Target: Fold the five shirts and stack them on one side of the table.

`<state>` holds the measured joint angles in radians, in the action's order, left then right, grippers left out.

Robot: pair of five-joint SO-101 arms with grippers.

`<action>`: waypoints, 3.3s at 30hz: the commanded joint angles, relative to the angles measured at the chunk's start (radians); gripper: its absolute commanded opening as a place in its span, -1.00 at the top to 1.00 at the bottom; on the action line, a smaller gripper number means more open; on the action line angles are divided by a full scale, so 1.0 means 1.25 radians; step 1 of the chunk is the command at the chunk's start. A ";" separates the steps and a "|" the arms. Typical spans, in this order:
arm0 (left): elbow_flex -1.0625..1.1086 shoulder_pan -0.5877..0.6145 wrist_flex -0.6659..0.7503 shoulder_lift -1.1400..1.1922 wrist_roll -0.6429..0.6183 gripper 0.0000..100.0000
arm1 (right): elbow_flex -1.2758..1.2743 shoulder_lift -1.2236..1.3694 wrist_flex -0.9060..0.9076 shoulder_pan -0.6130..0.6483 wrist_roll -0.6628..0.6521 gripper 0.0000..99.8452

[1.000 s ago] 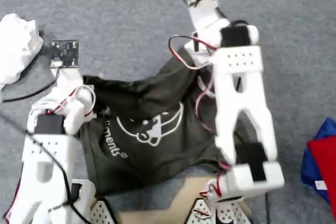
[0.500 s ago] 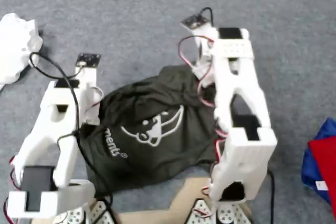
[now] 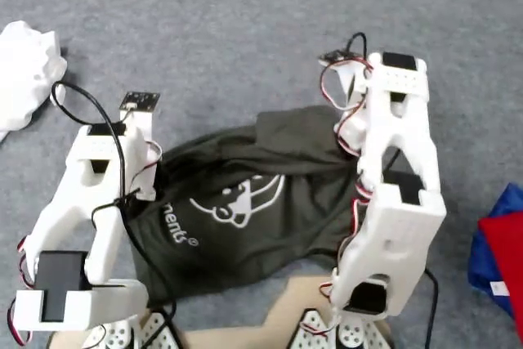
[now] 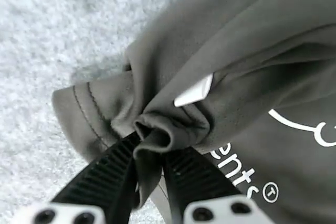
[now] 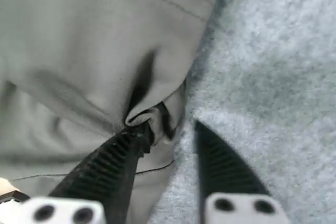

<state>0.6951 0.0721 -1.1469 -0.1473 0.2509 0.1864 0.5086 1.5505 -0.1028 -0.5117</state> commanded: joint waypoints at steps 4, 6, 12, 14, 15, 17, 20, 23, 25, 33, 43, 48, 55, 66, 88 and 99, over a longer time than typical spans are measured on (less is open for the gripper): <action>0.031 0.009 0.070 0.001 -0.061 0.96 | 0.093 -0.117 0.039 0.090 0.002 0.57; 0.047 0.009 0.091 0.001 -0.075 0.96 | 0.136 -0.129 0.061 0.121 0.002 0.57; 0.066 0.009 0.142 0.002 -0.198 0.96 | 0.323 -0.096 0.128 0.149 0.092 0.57; 0.075 0.010 0.167 0.002 -0.217 0.96 | 0.380 -0.058 0.135 0.149 0.123 0.57; 0.075 0.010 0.172 0.001 -0.222 0.96 | 0.407 -0.029 0.133 0.149 0.137 0.57; 0.075 0.010 0.174 0.001 -0.230 0.96 | 0.457 0.046 0.117 0.149 0.156 0.58; 0.076 0.011 0.176 0.001 -0.230 0.96 | 0.575 0.182 0.106 0.145 0.184 0.58; 0.076 0.010 0.177 0.001 -0.230 0.96 | 0.740 0.309 0.155 0.149 0.242 0.58; 0.076 0.010 0.178 0.002 -0.230 0.96 | 0.844 0.382 0.179 0.149 0.269 0.58; 0.082 -0.007 0.193 0.002 -0.228 0.96 | 0.961 0.524 0.185 0.150 0.341 0.58; 0.083 -0.021 0.199 0.002 -0.230 0.96 | 0.963 0.593 0.185 0.149 0.374 0.58; 0.083 -0.020 0.200 0.002 -0.231 0.96 | 0.961 0.597 0.185 0.160 0.376 0.68; 0.083 -0.016 0.200 0.002 -0.231 0.96 | 0.934 0.597 0.184 0.181 0.376 0.82; 0.091 -0.016 0.215 0.002 -0.231 0.96 | 0.937 0.598 0.157 0.174 0.477 0.86; 0.093 0.002 0.215 0.002 -0.264 0.96 | 1.181 0.576 0.188 0.110 0.594 0.99; -0.092 0.017 0.110 -0.008 -0.264 0.96 | 1.180 0.392 0.189 0.109 0.588 0.99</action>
<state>0.7089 0.0690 -0.9582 -0.1458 -0.0713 1.6164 1.1439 1.7714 0.0491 0.2202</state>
